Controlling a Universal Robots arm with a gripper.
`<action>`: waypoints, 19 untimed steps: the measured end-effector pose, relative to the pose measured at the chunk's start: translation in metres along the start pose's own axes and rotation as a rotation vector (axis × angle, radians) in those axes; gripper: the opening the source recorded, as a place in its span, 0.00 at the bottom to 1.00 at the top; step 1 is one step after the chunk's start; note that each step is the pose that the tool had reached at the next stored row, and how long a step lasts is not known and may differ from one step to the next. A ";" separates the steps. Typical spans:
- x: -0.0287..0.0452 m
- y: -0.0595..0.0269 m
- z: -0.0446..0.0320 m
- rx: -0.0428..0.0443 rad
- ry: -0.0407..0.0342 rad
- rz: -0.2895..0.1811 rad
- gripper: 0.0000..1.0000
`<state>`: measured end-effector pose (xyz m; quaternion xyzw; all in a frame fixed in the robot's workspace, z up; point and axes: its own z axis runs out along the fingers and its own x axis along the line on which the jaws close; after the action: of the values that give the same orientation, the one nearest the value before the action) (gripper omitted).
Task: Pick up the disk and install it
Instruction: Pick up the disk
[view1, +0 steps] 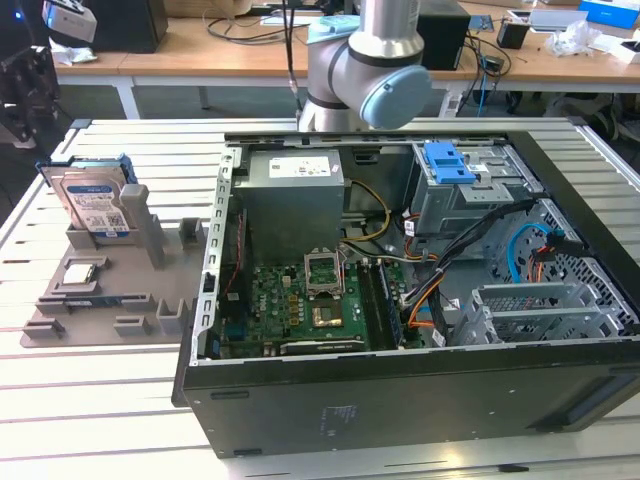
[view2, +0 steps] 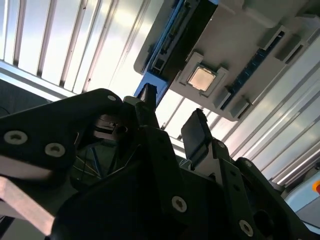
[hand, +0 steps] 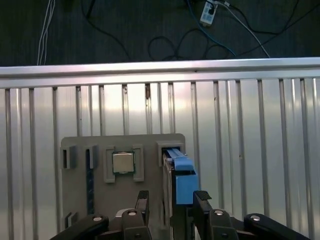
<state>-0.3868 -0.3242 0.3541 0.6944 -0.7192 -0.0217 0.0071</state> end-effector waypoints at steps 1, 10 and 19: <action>-0.0018 -0.0001 0.0021 -0.0002 0.0005 -0.004 0.48; -0.0097 -0.0034 0.0258 -0.0006 0.0110 -0.036 0.48; -0.0095 -0.0052 0.0500 -0.0005 0.0121 -0.042 0.48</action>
<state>-0.3832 -0.3138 0.3042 0.7093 -0.7045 -0.0179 0.0111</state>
